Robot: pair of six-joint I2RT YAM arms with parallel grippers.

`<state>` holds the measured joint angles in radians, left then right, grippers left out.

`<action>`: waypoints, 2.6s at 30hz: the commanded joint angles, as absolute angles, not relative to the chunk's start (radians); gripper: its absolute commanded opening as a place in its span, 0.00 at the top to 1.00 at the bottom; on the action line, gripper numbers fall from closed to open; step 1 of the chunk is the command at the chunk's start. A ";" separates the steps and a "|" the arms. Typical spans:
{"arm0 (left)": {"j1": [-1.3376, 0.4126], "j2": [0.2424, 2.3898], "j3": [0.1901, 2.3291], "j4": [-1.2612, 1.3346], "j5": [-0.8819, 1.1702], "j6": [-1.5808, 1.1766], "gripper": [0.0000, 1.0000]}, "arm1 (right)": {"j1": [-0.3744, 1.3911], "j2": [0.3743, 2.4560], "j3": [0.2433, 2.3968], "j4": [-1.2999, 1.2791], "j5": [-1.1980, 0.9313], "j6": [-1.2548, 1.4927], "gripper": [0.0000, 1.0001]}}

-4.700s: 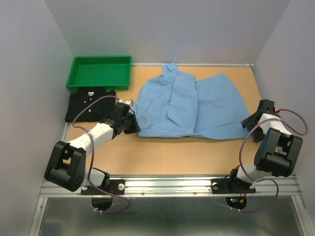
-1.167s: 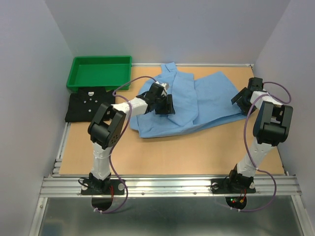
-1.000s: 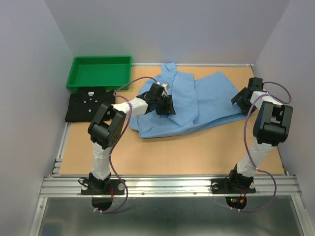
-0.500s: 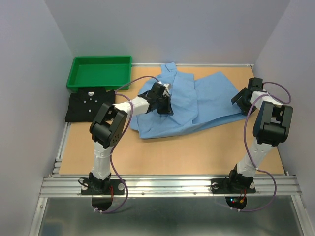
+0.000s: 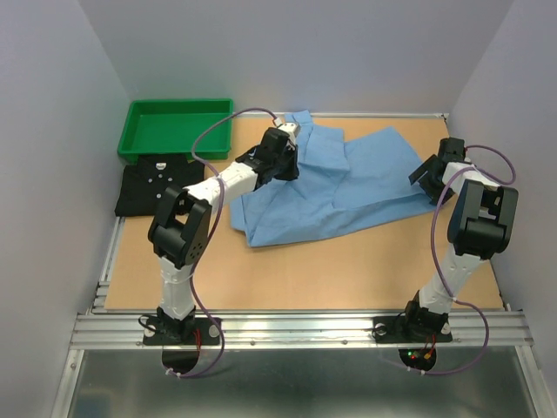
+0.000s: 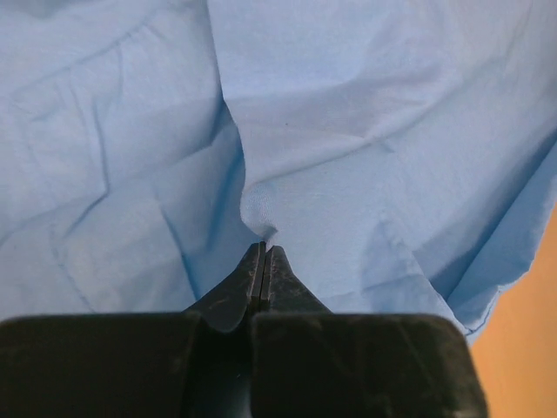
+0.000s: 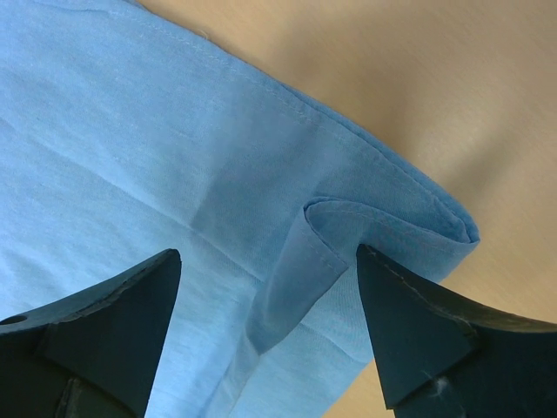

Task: Fold and stack the long sleeve shirts
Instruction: Fold the shirt

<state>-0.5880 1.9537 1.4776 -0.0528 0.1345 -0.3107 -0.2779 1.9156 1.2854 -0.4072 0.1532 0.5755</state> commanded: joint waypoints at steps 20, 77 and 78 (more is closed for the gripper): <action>-0.549 1.776 1.425 -0.014 -0.049 -0.273 0.52 | -0.278 1.717 1.354 -0.456 0.203 0.502 0.00; -0.373 1.212 0.756 -0.209 0.161 -0.331 0.28 | -0.062 1.360 1.012 -0.400 -0.172 0.543 0.20; -0.367 1.195 0.762 -0.195 0.152 -0.324 0.26 | -0.045 1.403 1.050 -0.382 -0.172 0.537 0.20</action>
<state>-0.3779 1.2839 0.7097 -0.2302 0.1940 -0.3695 -0.1093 1.3563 0.8307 -0.4290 -0.1833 0.5945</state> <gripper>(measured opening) 0.721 0.795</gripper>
